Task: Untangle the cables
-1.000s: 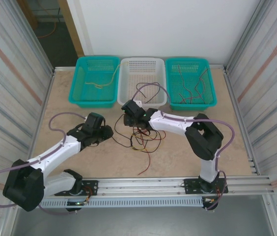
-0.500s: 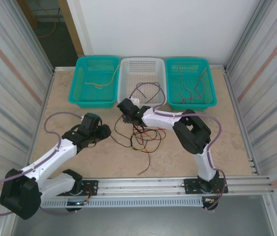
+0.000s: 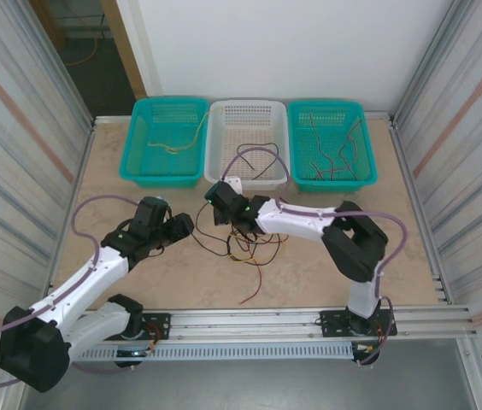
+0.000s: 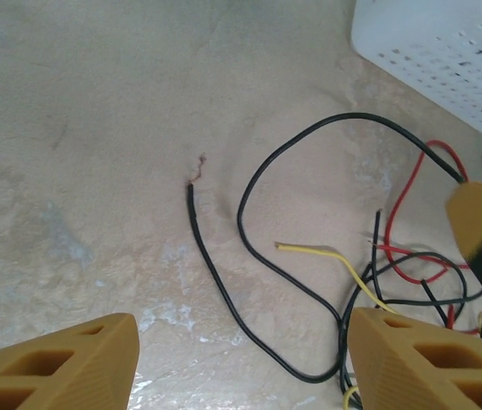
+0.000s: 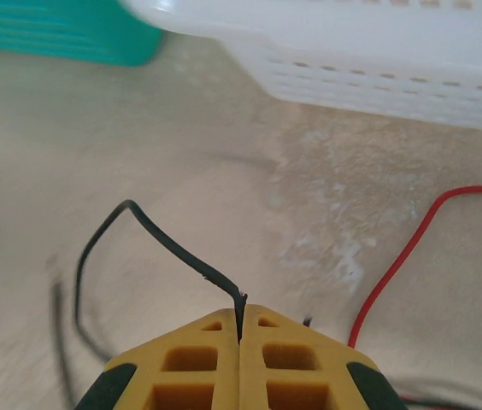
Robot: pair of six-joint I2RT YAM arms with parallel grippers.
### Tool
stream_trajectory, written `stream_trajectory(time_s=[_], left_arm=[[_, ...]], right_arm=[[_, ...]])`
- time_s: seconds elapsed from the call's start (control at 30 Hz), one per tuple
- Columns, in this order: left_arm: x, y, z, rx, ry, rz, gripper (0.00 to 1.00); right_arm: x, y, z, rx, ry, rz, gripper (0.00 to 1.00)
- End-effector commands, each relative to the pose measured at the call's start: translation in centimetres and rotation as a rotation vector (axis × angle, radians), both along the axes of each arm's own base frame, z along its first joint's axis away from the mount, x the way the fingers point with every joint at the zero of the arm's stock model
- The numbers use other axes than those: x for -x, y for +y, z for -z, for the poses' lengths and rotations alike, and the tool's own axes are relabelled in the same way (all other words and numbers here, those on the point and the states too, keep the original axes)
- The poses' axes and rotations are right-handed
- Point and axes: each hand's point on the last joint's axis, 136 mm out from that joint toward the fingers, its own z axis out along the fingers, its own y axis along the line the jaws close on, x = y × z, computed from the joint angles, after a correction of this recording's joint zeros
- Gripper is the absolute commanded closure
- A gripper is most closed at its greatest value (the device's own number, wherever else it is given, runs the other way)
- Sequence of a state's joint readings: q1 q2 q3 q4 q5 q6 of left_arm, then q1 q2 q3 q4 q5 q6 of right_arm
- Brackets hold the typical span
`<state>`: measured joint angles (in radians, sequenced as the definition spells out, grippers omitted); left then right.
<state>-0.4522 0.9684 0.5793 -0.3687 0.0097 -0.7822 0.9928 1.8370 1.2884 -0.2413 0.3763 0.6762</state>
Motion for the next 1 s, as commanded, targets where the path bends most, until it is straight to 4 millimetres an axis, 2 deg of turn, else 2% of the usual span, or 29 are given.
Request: stream_trajectory(time_s=[0.0,0.13,0.23,0.33,0.43,0.57,0.8,0.97], left_arm=[[-0.3,-1.3,-0.5,0.067,-0.040,0.052,0.34],[-1.0,-2.9,-1.8,0.152,-0.098,0.091,0.33],[-1.5,-3.2,-2.9,0.166,-0.131,0.100,0.33],[-2.0,-4.0,-4.3,0.195,-0.168,0.130,0.37],[-2.2,-5.6,-5.9,0.267,-0.215,0.200,0.41],[-2.3,-7.0,-7.7,0.320,-0.272,0.260,0.44],[-2.7,-7.2,-10.3,0.288,-0.347,0.294,0.51],[-3.1,-7.0,-11.8,0.258,-0.383,0.298,0.71]], right_arm=[[0.6,0.0,-6.4,-0.045,-0.151,-0.060,1.00],[2.0,-0.2,-10.3,-0.085,-0.209,-0.111,1.00],[3.0,-0.4,-13.1,-0.134,-0.239,-0.149,1.00],[4.1,-0.4,-15.6,-0.181,-0.262,-0.194,1.00],[4.9,-0.5,-17.5,-0.220,-0.273,-0.230,1.00],[5.8,-0.5,-19.0,-0.261,-0.281,-0.274,1.00],[7.0,-0.3,-20.4,-0.298,-0.277,-0.342,1.00],[7.5,-0.7,-21.1,-0.307,-0.286,-0.359,1.00]])
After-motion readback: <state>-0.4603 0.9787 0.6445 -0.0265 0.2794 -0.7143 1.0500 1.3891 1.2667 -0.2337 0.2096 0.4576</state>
